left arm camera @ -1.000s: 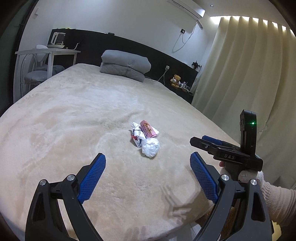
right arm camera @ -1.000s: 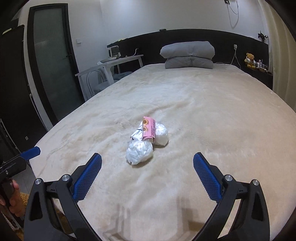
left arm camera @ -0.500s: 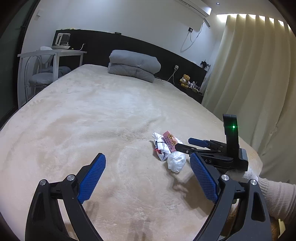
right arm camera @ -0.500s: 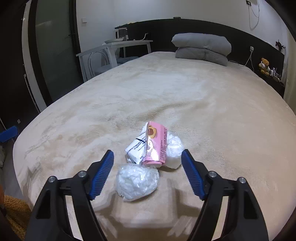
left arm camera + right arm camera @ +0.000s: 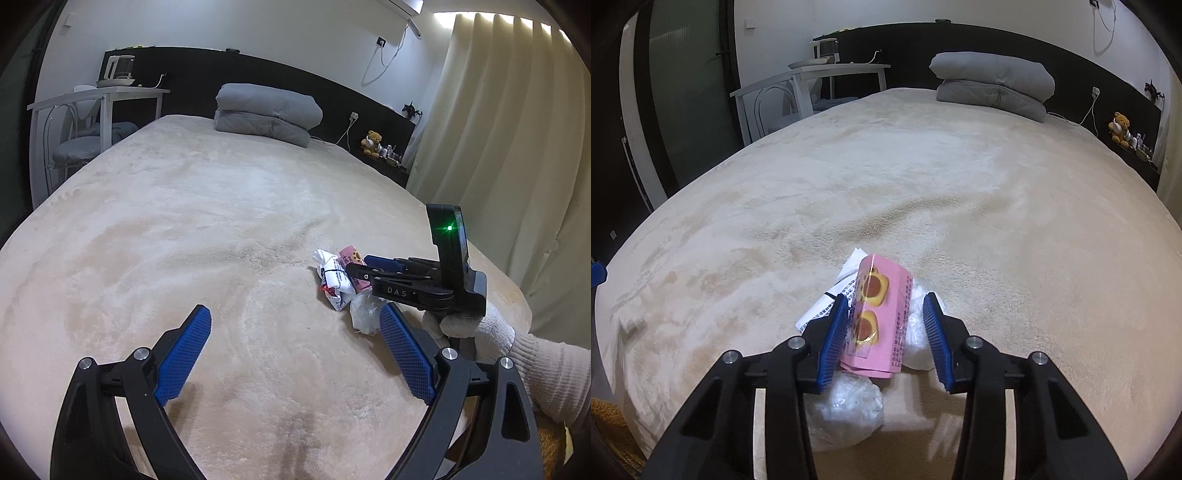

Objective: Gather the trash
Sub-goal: 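Grasp the pink snack box with the right gripper while the left grasps the white plastic bag, then carry the white plastic bag and pink snack box down to the clear bag, then open both grippers over the clear bag, releasing the bag and box, then raise both tools back over the bed toward the last two items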

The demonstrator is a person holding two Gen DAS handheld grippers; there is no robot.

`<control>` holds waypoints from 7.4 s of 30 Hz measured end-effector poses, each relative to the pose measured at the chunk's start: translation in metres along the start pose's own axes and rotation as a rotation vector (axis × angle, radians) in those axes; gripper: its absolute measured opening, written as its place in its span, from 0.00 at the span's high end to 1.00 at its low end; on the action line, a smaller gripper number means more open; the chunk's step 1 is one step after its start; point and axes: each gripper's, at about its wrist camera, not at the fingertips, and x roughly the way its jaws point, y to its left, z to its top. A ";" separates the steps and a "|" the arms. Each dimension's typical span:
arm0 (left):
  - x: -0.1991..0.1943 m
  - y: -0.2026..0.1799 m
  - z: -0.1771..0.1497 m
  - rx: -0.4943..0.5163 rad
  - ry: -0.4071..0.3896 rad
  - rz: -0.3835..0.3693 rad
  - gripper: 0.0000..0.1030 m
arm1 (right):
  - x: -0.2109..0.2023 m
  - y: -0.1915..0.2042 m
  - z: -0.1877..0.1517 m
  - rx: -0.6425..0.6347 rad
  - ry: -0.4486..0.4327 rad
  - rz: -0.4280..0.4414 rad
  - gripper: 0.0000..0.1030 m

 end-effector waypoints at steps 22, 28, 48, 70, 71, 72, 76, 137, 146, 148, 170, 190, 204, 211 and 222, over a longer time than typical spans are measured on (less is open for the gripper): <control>0.055 -0.044 -0.004 0.087 0.103 -0.009 0.12 | -0.089 -0.036 -0.007 0.101 -0.122 0.066 0.68; 0.094 -0.066 -0.007 0.143 0.164 -0.013 0.12 | -0.113 -0.056 -0.022 0.147 -0.112 0.090 0.68; 0.167 -0.102 -0.006 0.230 0.245 0.009 0.34 | -0.150 -0.107 -0.077 0.155 -0.065 0.079 0.68; 0.108 -0.115 0.005 0.219 0.132 -0.023 0.50 | -0.180 -0.106 -0.086 0.204 -0.097 0.063 0.68; 0.102 -0.116 0.005 0.215 0.120 -0.024 0.50 | -0.184 -0.102 -0.086 0.206 -0.104 0.068 0.68; 0.095 -0.116 0.005 0.207 0.108 -0.027 0.50 | -0.187 -0.099 -0.085 0.207 -0.112 0.072 0.68; 0.067 -0.118 0.003 0.183 0.061 -0.048 0.50 | -0.199 -0.083 -0.084 0.207 -0.138 0.090 0.68; -0.077 -0.151 -0.168 -0.009 0.131 -0.088 0.50 | -0.276 0.053 -0.244 0.258 -0.036 0.255 0.68; -0.042 -0.147 -0.200 -0.038 0.334 -0.029 0.50 | -0.253 0.046 -0.257 0.312 0.097 0.278 0.68; -0.034 -0.144 -0.207 -0.047 0.382 -0.017 0.50 | -0.246 0.044 -0.260 0.329 0.132 0.283 0.68; 0.013 -0.119 -0.253 -0.132 0.685 0.031 0.50 | -0.179 0.050 -0.281 0.411 0.420 0.281 0.68; 0.039 -0.109 -0.275 -0.161 0.833 0.108 0.50 | -0.130 0.053 -0.299 0.492 0.627 0.251 0.67; 0.036 -0.108 -0.274 -0.161 0.826 0.114 0.37 | -0.138 0.041 -0.295 0.531 0.598 0.235 0.57; 0.025 -0.108 -0.265 -0.167 0.761 0.103 0.37 | -0.149 0.043 -0.289 0.507 0.552 0.246 0.57; -0.009 -0.119 -0.236 -0.112 0.575 0.052 0.37 | -0.199 0.046 -0.270 0.393 0.328 0.263 0.57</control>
